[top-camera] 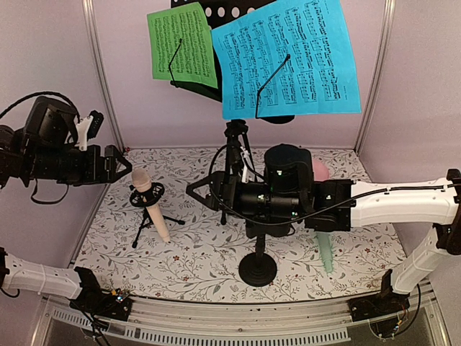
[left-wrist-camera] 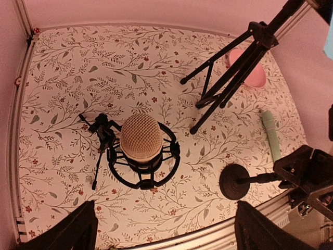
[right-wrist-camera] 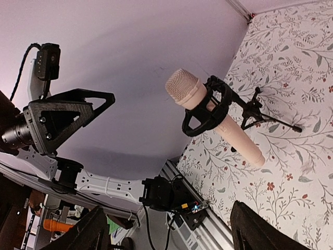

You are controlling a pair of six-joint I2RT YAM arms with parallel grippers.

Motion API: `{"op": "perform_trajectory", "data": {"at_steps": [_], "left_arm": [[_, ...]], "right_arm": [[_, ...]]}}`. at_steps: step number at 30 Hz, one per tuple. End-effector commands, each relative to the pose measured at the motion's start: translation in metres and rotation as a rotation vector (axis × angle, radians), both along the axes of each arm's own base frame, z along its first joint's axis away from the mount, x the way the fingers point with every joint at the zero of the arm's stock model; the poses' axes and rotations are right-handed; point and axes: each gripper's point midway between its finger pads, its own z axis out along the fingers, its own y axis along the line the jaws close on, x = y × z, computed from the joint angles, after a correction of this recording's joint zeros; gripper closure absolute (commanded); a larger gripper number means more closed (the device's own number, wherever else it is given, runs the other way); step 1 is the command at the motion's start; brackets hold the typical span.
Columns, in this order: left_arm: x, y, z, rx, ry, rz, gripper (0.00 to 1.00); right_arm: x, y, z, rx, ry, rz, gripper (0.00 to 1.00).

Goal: Pack up the instrument practice props

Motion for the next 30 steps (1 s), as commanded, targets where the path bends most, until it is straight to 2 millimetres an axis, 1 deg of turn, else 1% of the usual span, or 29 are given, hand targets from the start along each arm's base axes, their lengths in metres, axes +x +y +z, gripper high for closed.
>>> {"op": "perform_trajectory", "data": {"at_steps": [1,4,5,6,11,13,18,21,24,26,30], "left_arm": [[0.014,-0.007,0.003,-0.003,-0.016,0.005,0.08],[0.02,-0.014,0.002,0.001,-0.021,-0.017,0.1],[0.023,-0.015,0.0,0.012,-0.021,-0.018,0.1],[0.027,-0.015,-0.003,0.024,-0.019,-0.012,0.1],[0.041,-0.011,-0.015,0.037,0.028,0.019,0.12],[0.044,-0.011,-0.021,0.028,0.042,0.019,0.12],[0.049,-0.013,-0.022,-0.003,0.04,-0.005,0.12],[0.049,-0.015,-0.024,-0.004,0.05,-0.032,0.13],[0.049,-0.014,-0.027,-0.002,0.07,-0.042,0.14],[0.047,-0.013,-0.028,-0.005,0.076,-0.042,0.15],[0.047,-0.007,-0.031,0.009,0.083,-0.022,0.14]], "right_arm": [[0.017,0.01,0.018,0.063,-0.137,-0.059,0.18],[0.015,0.019,0.014,0.088,-0.124,-0.041,0.18],[0.016,0.022,0.01,0.088,-0.117,-0.042,0.18],[0.017,0.023,0.011,0.09,-0.119,-0.048,0.18],[0.034,0.024,-0.002,0.046,-0.131,-0.145,0.18],[0.038,0.029,-0.008,0.043,-0.12,-0.164,0.18],[0.035,0.059,-0.011,0.069,-0.136,-0.088,0.19],[0.034,0.072,-0.012,0.069,-0.133,-0.027,0.2],[0.045,0.076,-0.018,0.073,-0.081,0.008,0.22],[0.049,0.078,-0.026,0.079,-0.011,0.038,0.26],[0.056,0.082,-0.042,0.056,0.052,0.069,0.28]]}}
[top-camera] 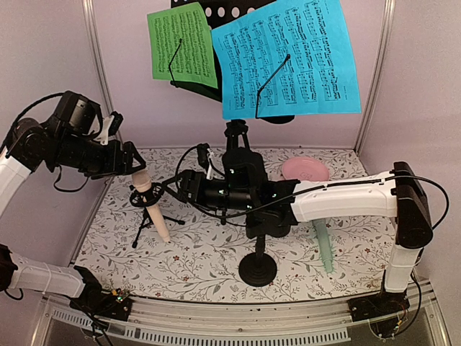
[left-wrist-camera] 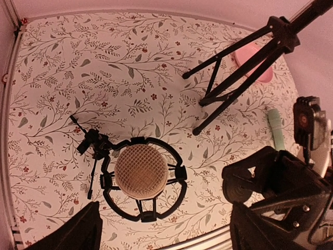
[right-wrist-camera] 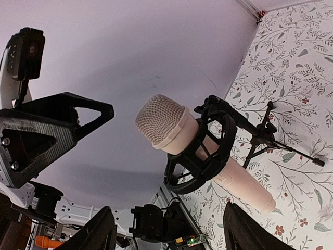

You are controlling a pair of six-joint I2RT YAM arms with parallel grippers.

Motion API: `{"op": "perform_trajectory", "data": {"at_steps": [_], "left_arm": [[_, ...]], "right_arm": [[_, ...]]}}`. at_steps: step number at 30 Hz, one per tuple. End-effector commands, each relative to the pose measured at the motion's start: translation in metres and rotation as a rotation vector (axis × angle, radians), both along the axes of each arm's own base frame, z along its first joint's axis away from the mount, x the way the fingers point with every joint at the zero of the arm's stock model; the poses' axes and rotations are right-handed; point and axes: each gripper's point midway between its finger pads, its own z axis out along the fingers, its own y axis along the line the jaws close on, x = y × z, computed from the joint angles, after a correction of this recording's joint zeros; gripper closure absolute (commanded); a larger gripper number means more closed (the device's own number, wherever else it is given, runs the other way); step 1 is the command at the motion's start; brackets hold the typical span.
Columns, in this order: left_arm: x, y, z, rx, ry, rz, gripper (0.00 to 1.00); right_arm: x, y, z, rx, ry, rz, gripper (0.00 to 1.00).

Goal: Pack up the instrument practice props

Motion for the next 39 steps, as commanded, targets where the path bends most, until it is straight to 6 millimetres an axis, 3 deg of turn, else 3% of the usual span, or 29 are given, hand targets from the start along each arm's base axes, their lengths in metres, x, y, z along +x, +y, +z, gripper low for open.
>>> {"op": "perform_trajectory", "data": {"at_steps": [1,7,15,26,39], "left_arm": [[0.0,0.007,-0.005,0.017,0.009,0.007,0.15],[0.001,0.014,-0.013,0.022,0.019,0.042,0.15],[0.006,0.017,-0.017,0.019,0.02,0.062,0.16],[0.012,0.016,-0.018,-0.004,0.023,0.073,0.19],[0.016,0.013,-0.021,-0.024,0.026,0.071,0.2]], "right_arm": [[0.008,0.008,-0.012,0.0,0.091,0.075,0.28],[0.012,0.018,-0.014,-0.003,0.131,0.122,0.33],[0.017,0.034,-0.024,-0.033,0.167,0.159,0.49],[0.02,0.041,-0.039,-0.088,0.215,0.166,0.53],[0.017,0.054,-0.037,-0.077,0.211,0.209,0.58]]}}
